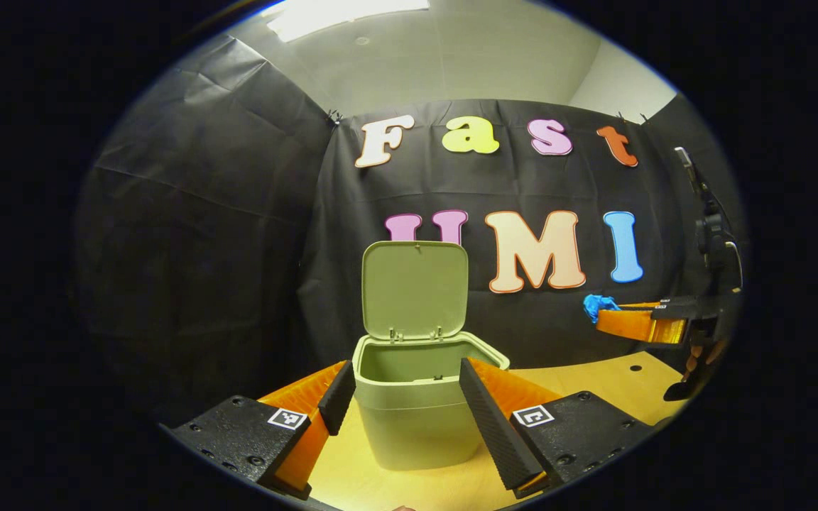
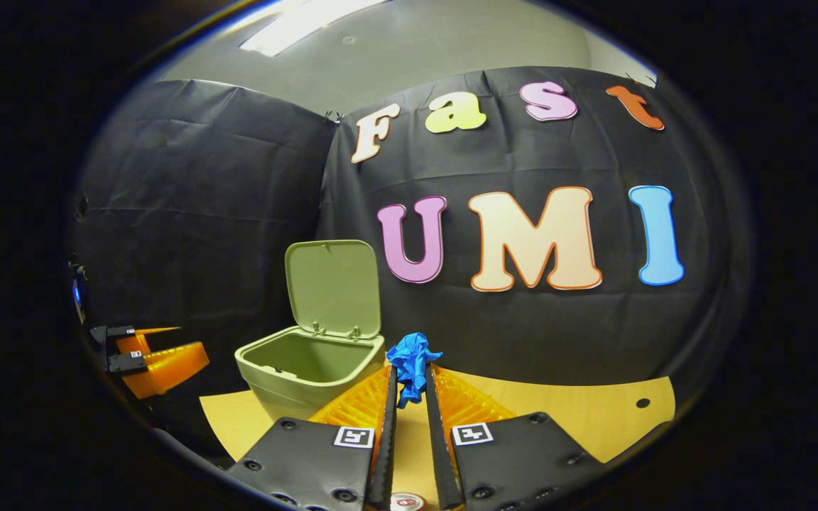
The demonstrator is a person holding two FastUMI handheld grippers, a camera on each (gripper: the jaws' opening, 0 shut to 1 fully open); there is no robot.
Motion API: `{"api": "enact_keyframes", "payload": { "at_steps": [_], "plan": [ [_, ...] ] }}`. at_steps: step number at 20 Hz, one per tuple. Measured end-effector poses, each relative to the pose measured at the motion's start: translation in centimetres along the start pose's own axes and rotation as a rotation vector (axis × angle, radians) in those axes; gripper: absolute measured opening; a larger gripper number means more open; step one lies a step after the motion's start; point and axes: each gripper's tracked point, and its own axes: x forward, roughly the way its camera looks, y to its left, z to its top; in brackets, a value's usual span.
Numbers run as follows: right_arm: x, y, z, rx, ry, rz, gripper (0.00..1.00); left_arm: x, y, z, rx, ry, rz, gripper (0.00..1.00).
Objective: Press the lid of the desktop garbage bin to open it, pick up the crumpled paper on the desktop and throw it into the bin, then pick up the pop can on the desktop and drop it into the bin, and finally close the garbage bin lid.
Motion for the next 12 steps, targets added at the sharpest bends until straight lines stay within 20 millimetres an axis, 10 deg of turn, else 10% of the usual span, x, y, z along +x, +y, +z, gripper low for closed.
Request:
{"api": "enact_keyframes", "payload": {
  "at_steps": [12],
  "plan": [
    [7.5, 9.9, -3.2, 0.025, 0.035, 0.118, 0.21, 0.6, 5.3, -2.3, -0.009, 0.049, 0.021, 0.89]
  ]
}}
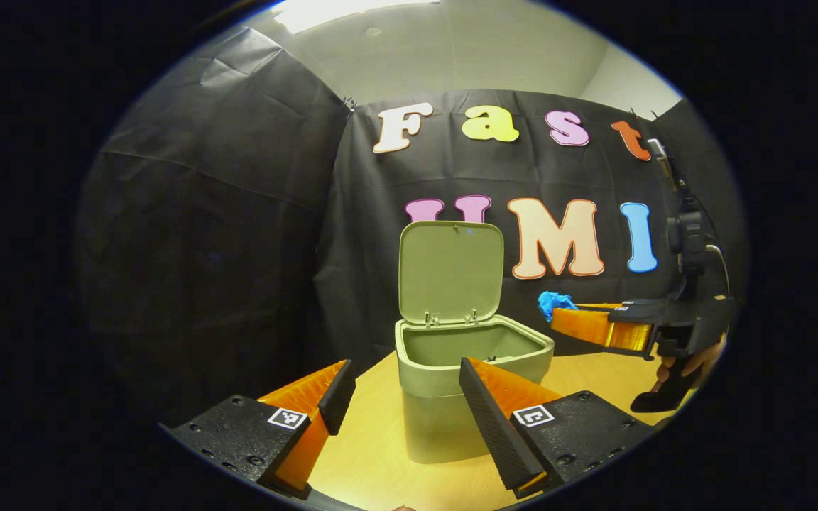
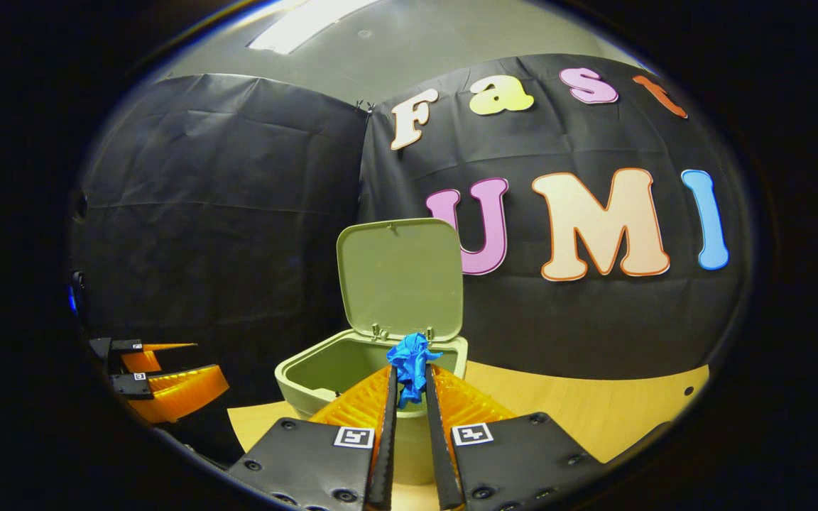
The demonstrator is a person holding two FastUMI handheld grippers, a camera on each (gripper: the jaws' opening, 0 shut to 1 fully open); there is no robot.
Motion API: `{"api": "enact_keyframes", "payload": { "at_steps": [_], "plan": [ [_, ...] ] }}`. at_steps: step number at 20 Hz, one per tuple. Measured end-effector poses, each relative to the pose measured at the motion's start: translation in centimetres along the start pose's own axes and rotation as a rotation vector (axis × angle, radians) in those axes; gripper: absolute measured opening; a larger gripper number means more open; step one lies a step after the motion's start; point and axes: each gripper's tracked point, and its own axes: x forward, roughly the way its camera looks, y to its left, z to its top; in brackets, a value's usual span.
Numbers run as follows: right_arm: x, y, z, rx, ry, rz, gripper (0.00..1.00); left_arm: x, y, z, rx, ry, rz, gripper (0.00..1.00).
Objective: Press the lid of the desktop garbage bin to open it, pick up the crumpled paper on the desktop and throw it into the bin, then pick up the pop can on the desktop and drop it into the bin, and finally close the garbage bin lid.
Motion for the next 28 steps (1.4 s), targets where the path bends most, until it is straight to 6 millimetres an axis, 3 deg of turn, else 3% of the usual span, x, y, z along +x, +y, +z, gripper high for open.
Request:
{"api": "enact_keyframes", "payload": {
  "at_steps": [4, 8, 9, 12, 16, 21, 28],
  "plan": [
    [2.1, 1.2, -1.0, 0.018, 0.018, 0.004, 0.25, 0.2, 1.0, -0.4, -0.009, 0.002, 0.007, 0.89],
    [2.0, 1.6, 0.2, 0.011, -0.014, 0.006, 0.92, 0.3, 0.8, -0.7, -0.036, 0.006, 0.003, 0.89],
    [1.5, 1.4, 0.9, -0.013, -0.031, 0.002, 0.96, 0.3, 0.8, -0.6, -0.04, 0.002, 0.003, 0.89],
    [-0.4, 0.6, 2.4, -0.059, -0.09, -0.021, 0.99, 0.4, -0.2, -0.4, -0.055, -0.008, -0.014, 0.89],
    [-3.9, -2.2, 3.9, -0.075, -0.134, -0.09, 0.98, 0.5, -2.4, 0.2, -0.071, -0.023, -0.051, 0.9],
    [-9.0, -7.9, 5.4, -0.063, -0.159, -0.204, 0.98, 0.7, -6.3, 0.3, -0.072, -0.031, -0.123, 0.9],
    [-15.8, -16.1, 6.3, -0.09, -0.16, -0.356, 0.98, 0.6, -14.1, 0.1, -0.09, -0.024, -0.246, 0.9]
  ]
}}
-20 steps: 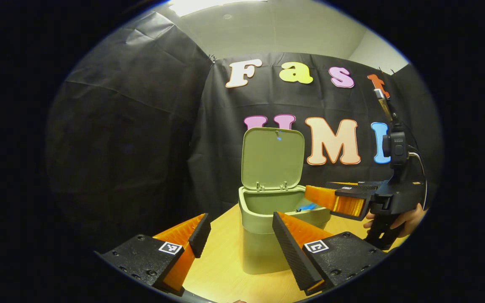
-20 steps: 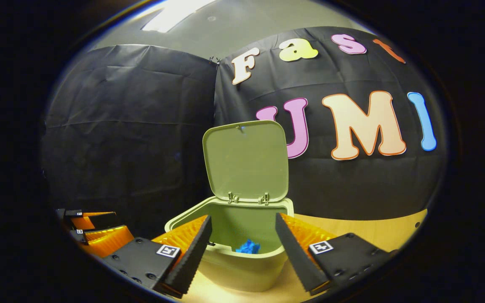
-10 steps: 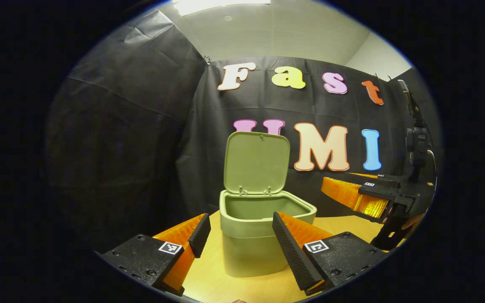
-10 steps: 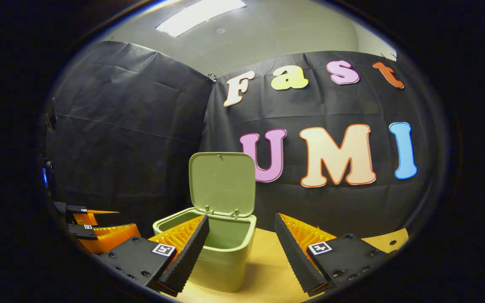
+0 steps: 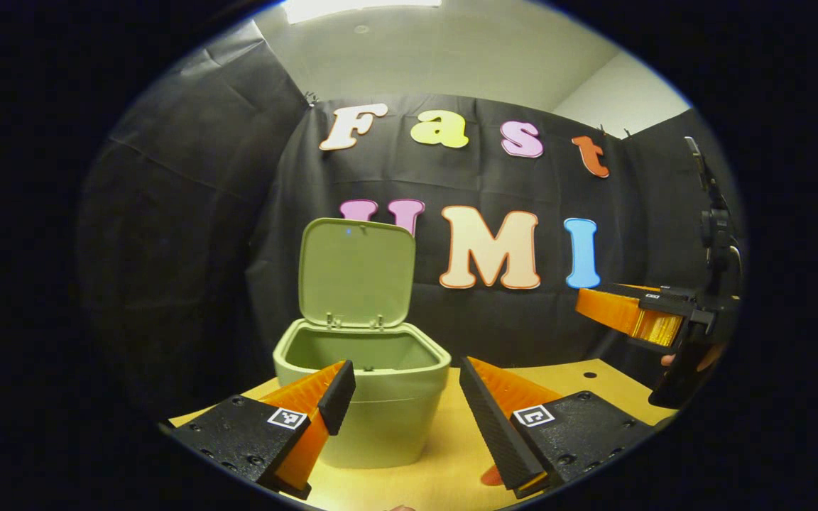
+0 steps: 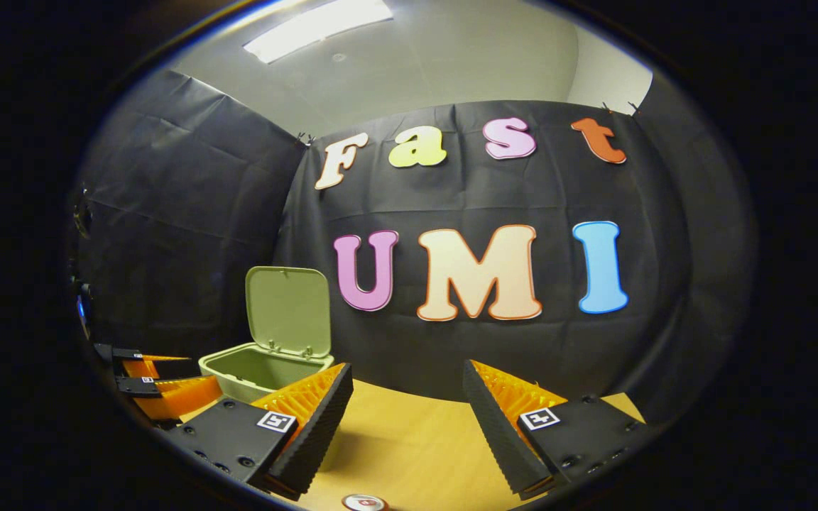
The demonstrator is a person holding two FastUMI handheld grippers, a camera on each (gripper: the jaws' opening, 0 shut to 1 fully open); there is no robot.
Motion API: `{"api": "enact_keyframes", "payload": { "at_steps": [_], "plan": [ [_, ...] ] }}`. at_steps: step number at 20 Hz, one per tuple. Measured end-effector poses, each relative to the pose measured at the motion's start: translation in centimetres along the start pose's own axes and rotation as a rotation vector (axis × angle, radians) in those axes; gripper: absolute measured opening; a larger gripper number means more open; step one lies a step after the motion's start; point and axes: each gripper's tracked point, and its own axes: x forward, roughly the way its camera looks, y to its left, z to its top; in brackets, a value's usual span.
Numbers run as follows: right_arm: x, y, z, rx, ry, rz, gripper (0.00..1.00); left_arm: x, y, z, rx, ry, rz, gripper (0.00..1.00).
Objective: Press the lid of the desktop garbage bin to open it, pick up the crumpled paper on the desktop and throw it into the bin, then pick up the pop can on the desktop and drop it into the bin, and finally close the garbage bin lid.
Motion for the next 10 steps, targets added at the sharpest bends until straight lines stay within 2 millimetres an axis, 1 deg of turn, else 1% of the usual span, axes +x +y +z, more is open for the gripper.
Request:
{"api": "enact_keyframes", "payload": {
  "at_steps": [2, 6, 7, 8, 10],
  "plan": [
    [-1.1, -2.5, -0.5, -0.006, 0.014, -0.035, 0.98, 0.4, -2.1, -0.8, -0.005, 0.014, -0.027, 0.89],
    [-3.2, -7.0, -1.3, -0.011, 0.043, -0.091, 0.98, 0.8, -6.2, -3.0, -0.013, 0.055, -0.075, 0.9],
    [-3.8, -8.0, -1.3, -0.013, 0.047, -0.103, 0.99, 0.8, -7.2, -3.6, -0.014, 0.064, -0.085, 0.91],
    [-4.3, -9.1, -1.4, -0.017, 0.049, -0.115, 0.98, 0.8, -8.1, -4.3, -0.014, 0.075, -0.093, 0.9],
    [-5.2, -10.8, -1.6, -0.024, 0.056, -0.125, 0.99, 0.9, -9.5, -5.6, -0.015, 0.097, -0.1, 0.9]
  ]
}}
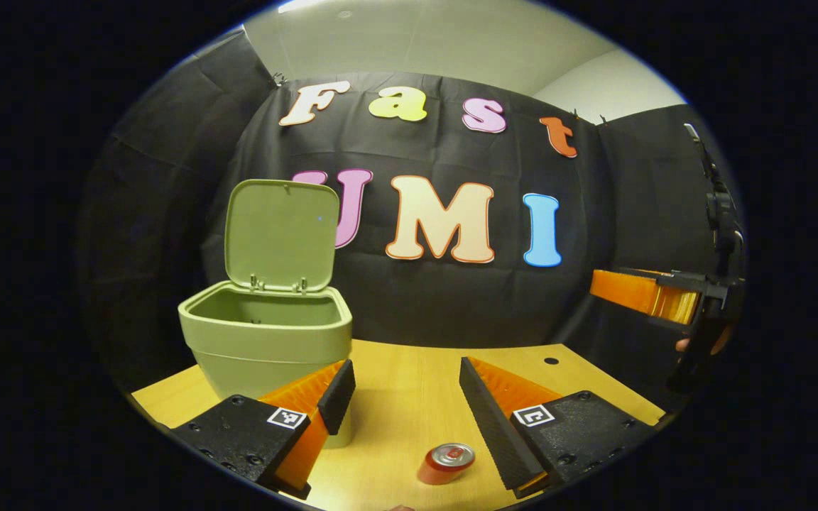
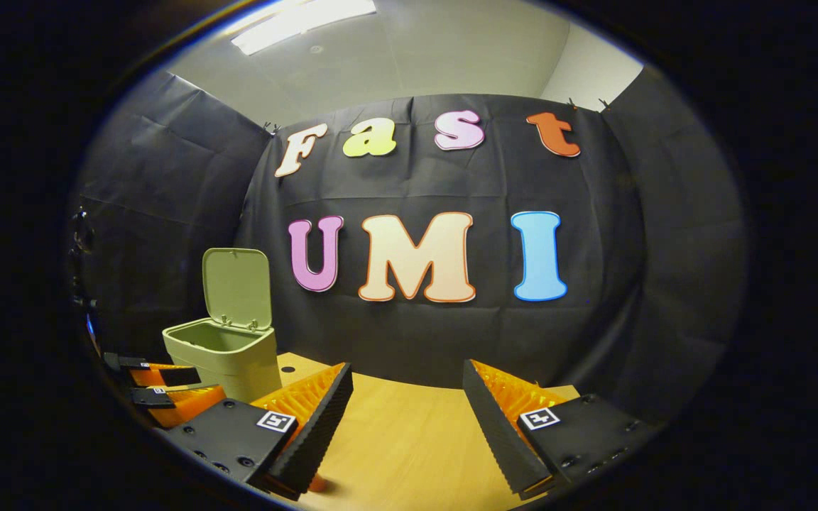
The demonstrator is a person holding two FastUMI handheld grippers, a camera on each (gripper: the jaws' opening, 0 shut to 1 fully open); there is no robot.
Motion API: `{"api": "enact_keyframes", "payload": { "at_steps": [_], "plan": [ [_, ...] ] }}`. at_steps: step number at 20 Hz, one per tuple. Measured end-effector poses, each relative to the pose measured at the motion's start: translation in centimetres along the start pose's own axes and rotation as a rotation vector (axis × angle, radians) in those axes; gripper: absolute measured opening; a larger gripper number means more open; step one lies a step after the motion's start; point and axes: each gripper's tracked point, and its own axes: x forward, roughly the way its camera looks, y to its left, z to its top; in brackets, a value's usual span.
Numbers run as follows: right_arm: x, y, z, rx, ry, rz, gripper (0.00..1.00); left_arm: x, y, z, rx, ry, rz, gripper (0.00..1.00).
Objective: Press the lid of the desktop garbage bin to open it, pick up the crumpled paper on the desktop and throw it into the bin, then pick up the pop can on the desktop and drop it into the bin, and finally close the garbage bin lid.
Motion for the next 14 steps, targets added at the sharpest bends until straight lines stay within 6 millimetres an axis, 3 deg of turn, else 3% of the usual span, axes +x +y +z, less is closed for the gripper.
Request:
{"api": "enact_keyframes", "payload": {
  "at_steps": [6, 14],
  "plan": [
    [-1.5, -4.0, -2.0, 0.0, 0.04, -0.018, 0.98, 0.6, -2.9, -4.5, -0.027, 0.07, 0.013, 0.9],
    [-3.3, -7.7, -4.8, -0.035, 0.108, -0.034, 0.99, 1.4, -3.9, -11.3, -0.056, 0.177, 0.066, 0.9]
  ]
}}
